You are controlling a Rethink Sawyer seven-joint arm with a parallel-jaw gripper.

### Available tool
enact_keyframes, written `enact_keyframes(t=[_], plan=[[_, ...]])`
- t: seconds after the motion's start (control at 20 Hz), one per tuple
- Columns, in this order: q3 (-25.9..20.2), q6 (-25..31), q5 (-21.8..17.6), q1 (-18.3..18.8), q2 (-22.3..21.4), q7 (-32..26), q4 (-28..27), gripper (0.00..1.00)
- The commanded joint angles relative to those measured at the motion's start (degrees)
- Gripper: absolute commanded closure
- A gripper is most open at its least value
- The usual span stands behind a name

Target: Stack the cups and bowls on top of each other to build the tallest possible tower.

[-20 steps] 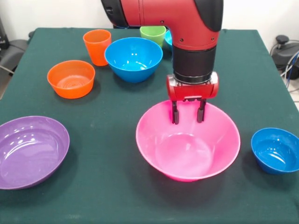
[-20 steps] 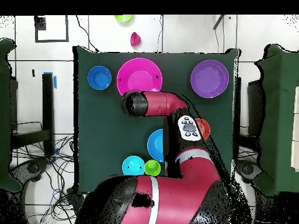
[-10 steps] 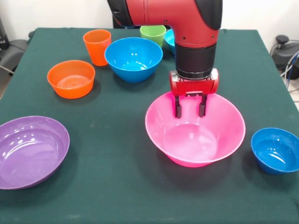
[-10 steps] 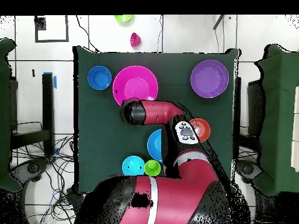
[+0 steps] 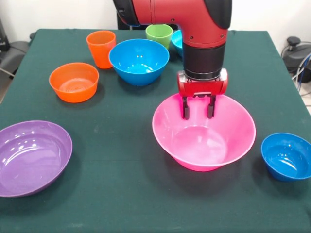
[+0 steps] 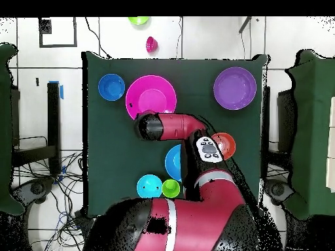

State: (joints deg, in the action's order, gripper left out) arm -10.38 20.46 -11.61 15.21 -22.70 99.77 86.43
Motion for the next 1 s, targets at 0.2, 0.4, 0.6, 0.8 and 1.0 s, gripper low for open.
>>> enact_keyframes(t=[0.2, 0.4, 0.6, 0.8, 1.0], plan=[[-2.9, 20.6, 2.4, 0.3, -4.6, -0.7, -4.0, 0.0], [-3.8, 22.3, 2.1, 1.0, -4.8, -1.1, -4.4, 0.0], [-4.4, 23.2, 1.8, 1.4, -5.1, -1.1, -4.5, 0.0], [-4.7, 23.2, 1.6, 1.6, -5.1, -0.9, -4.3, 0.0], [-4.5, 19.2, 0.7, 1.3, -4.7, 0.0, -2.9, 0.0]])
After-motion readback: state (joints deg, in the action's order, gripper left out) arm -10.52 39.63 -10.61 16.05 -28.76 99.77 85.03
